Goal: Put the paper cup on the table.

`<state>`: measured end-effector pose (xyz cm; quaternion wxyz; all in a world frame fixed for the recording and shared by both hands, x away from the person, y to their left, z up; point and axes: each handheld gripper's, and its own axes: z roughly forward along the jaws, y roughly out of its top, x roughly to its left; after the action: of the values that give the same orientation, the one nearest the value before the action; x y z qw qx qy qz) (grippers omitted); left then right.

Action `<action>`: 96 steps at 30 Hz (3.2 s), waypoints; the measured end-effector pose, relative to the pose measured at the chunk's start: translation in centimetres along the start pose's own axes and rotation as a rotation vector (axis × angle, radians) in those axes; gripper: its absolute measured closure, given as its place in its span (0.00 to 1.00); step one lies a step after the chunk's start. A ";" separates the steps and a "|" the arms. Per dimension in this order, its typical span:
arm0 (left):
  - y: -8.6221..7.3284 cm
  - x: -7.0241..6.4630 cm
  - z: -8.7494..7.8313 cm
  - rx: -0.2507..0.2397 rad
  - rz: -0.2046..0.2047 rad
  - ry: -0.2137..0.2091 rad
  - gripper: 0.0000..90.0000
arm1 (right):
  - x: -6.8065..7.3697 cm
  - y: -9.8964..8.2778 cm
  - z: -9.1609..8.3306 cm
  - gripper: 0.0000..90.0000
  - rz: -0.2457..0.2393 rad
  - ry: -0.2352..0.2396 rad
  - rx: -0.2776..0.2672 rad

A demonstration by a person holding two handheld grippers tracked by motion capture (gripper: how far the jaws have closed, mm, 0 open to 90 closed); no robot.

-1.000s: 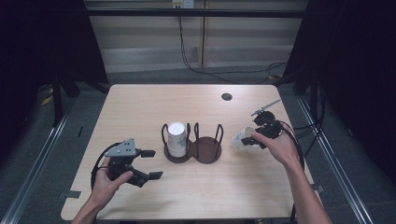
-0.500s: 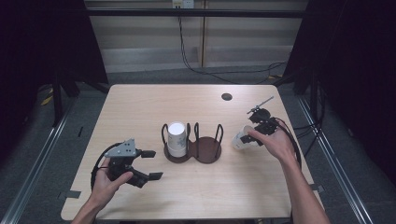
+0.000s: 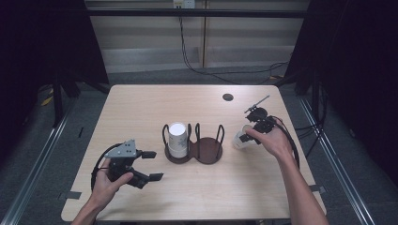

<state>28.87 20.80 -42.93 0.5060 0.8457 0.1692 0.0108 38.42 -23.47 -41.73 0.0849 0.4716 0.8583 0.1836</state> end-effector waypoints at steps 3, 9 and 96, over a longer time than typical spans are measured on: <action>0.0 0.0 0.0 -0.002 -0.001 0.000 0.18 | 0.0 0.2 0.1 0.26 -0.003 -0.003 -0.009; 0.0 0.0 0.0 -0.002 -0.002 -0.002 0.18 | 0.0 0.4 0.3 0.25 0.006 -0.010 -0.016; -1.1 -0.1 -0.7 -0.020 -0.048 0.069 0.18 | 7.8 -7.0 -2.6 0.16 0.125 0.071 -0.621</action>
<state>28.34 21.85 -43.50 0.5086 0.8353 0.2068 0.0295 27.89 -20.90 -41.93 0.1831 0.4681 0.7333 0.4579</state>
